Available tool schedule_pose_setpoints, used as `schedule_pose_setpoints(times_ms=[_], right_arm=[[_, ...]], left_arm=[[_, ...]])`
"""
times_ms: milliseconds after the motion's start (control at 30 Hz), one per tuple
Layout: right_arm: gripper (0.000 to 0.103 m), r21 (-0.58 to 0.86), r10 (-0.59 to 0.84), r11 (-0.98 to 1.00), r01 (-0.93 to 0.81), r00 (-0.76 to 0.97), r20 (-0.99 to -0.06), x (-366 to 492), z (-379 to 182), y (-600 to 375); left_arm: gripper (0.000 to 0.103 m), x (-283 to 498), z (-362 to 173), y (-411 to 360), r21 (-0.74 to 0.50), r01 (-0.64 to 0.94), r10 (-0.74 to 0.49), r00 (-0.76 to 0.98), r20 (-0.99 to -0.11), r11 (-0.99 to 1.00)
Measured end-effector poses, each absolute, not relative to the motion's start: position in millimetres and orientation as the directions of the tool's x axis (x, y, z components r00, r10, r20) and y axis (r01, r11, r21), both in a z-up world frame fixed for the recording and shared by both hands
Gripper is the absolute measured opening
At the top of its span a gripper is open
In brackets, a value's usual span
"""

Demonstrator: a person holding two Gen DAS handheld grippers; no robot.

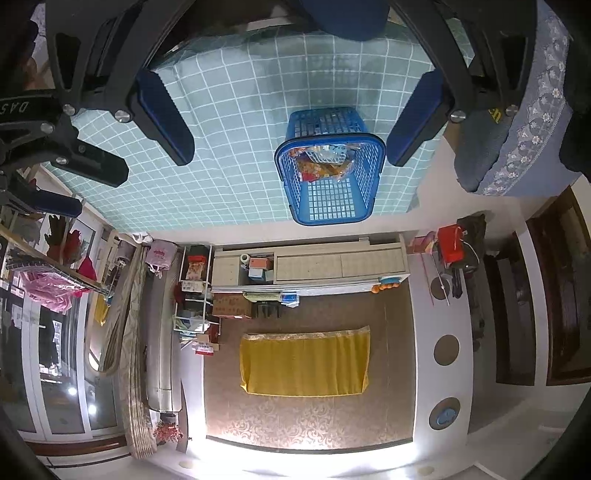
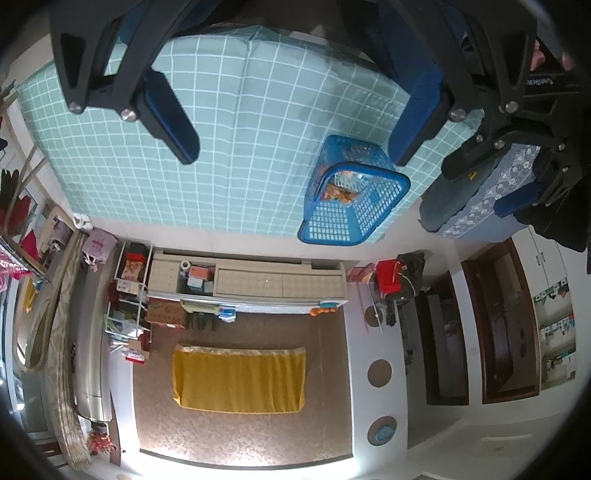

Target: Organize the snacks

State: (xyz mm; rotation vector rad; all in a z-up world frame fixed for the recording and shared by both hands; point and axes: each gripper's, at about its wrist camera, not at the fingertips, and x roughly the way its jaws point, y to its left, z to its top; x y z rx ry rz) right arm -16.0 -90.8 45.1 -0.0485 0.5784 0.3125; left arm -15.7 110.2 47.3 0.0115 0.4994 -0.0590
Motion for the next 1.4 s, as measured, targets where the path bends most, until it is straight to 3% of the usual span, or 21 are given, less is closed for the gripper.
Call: schedule_pose_setpoints(times_ms=[1400], right_arm=[[0.103,0.031,0.261,0.955,-0.295,0.783,-0.565,-26.3,46.5,-86.1]], left_arm=[[0.103,-27.4,47.9,106.7,0.007,0.092,-0.077,0.872,-0.483,0.996]])
